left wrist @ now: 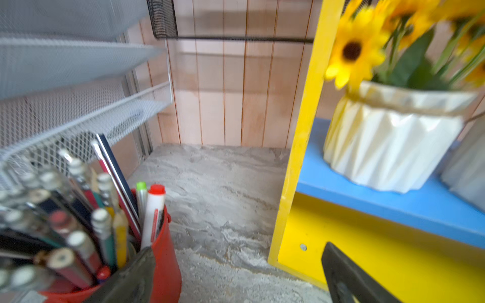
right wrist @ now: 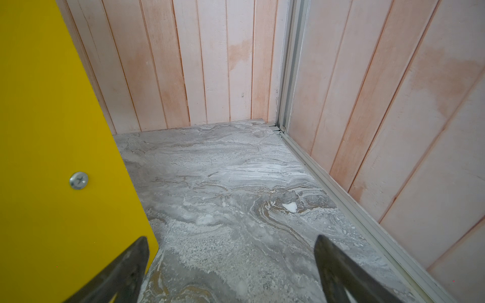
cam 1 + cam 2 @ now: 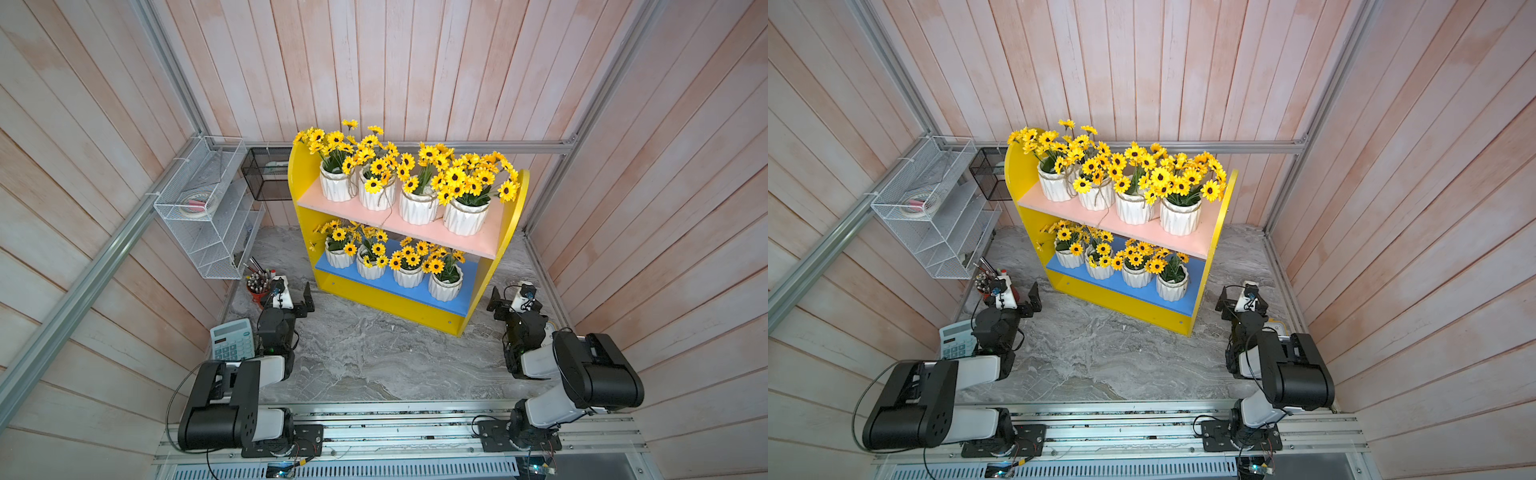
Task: Take the sunflower pots off the shelves
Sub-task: Adjust the shelf at the center of the board.
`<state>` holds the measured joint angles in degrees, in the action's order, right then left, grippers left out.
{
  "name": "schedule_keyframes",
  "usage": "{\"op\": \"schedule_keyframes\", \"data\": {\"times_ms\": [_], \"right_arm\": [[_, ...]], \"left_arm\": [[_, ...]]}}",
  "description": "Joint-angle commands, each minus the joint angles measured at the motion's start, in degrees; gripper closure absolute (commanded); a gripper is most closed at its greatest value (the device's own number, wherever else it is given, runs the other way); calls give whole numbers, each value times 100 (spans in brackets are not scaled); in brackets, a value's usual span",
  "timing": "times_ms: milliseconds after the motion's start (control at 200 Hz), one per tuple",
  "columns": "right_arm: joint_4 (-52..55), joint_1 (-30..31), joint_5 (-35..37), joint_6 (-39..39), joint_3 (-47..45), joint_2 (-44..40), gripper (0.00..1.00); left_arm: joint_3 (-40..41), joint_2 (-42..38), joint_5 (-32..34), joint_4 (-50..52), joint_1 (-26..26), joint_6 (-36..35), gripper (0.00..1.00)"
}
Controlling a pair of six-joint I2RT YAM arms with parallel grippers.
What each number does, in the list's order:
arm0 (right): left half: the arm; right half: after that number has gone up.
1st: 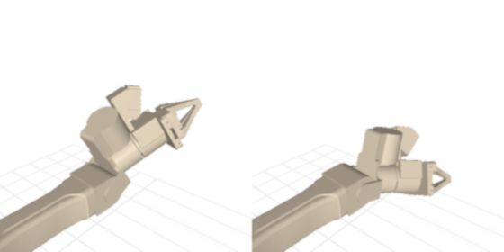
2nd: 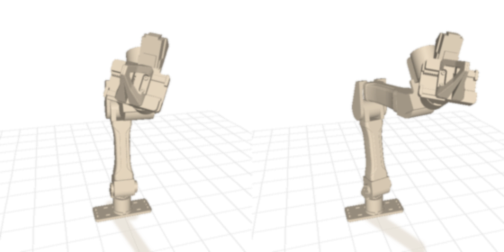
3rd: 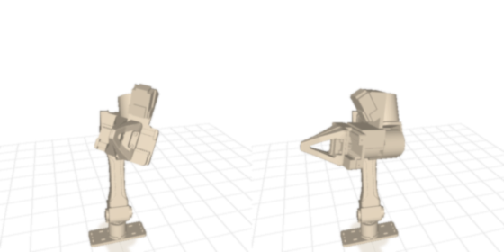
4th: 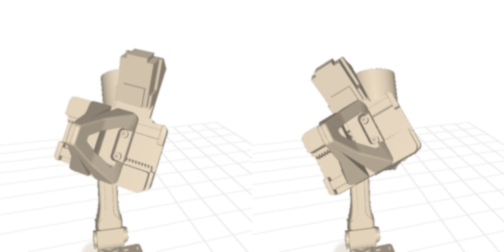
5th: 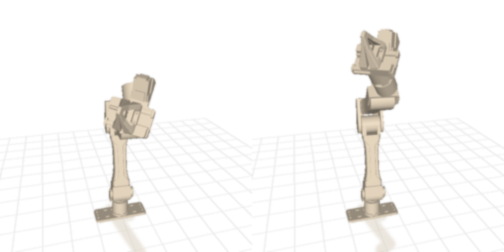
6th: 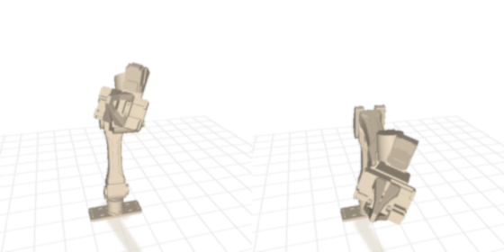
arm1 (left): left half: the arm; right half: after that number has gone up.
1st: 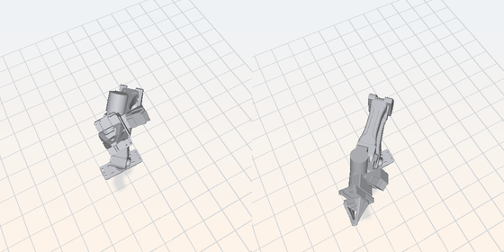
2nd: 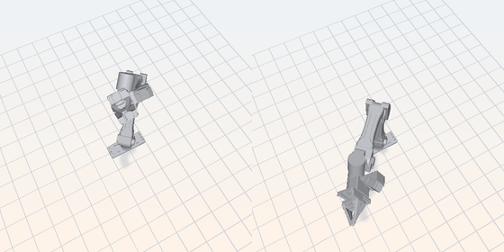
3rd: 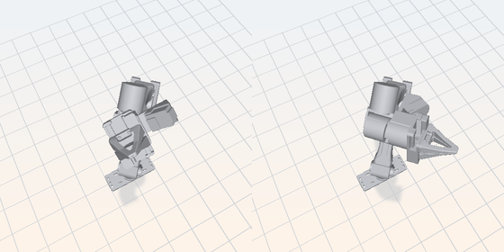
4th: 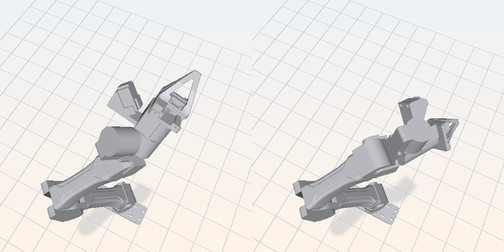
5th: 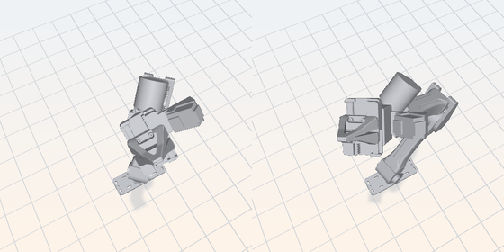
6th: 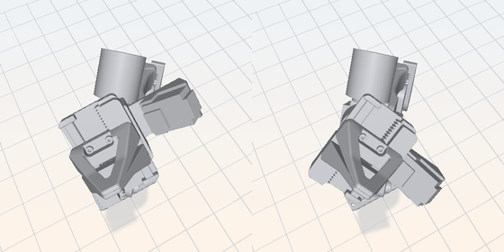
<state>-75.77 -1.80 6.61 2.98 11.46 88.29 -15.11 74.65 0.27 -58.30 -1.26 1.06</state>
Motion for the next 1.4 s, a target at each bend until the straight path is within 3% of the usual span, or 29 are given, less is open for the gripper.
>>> {"op": "schedule_keyframes", "data": {"times_ms": [0,125,310,490,525,575,595,625,665,815,945,1025,1165,1390], "right_arm": [[1017,-10,261,93,378,-536,2],[2642,28,337,162,1107,-1058,2],[4130,260,1186,664,1587,-1906,2],[5902,186,1802,2721,1772,-2896,2],[6124,80,1482,3016,1743,-3109,2],[5926,-212,268,2792,1577,-3329,2],[5941,-261,-46,2770,1535,-3394,8],[6152,-276,-177,2783,1528,-3505,18],[6456,-277,-315,2798,1552,-3650,21],[7490,-265,-1000,2759,1664,-4037,24],[8081,-93,-2057,2810,1768,-4212,28],[8434,272,-2238,2728,1828,-4298,28],[8917,1015,-1868,2748,1796,-4627,27],[9143,1443,-2034,2980,1596,-4918,27]], "left_arm": [[-184,-743,-19,946,25,-37,0],[-599,-1428,-55,2169,24,66,0],[-1055,-1998,-45,3473,22,292,0],[-1700,-2149,175,4736,21,1329,0],[-1879,-2122,202,5052,12,1619,0],[-2198,-2082,240,5661,-6,2034,0],[-2316,-2058,238,5906,-26,2134,0],[-2439,-2037,150,6130,-54,2170,0],[-2497,-2016,-87,6199,-105,2144,0],[-2356,-1974,-457,6320,-342,2926,0],[-2190,-1937,-1264,6240,-497,2945,1],[-2104,-1878,-1549,6252,-499,2886,5],[-2015,-1773,-1885,6151,-498,2970,7],[-1946,-1618,-2249,5725,-498,3239,9]]}}
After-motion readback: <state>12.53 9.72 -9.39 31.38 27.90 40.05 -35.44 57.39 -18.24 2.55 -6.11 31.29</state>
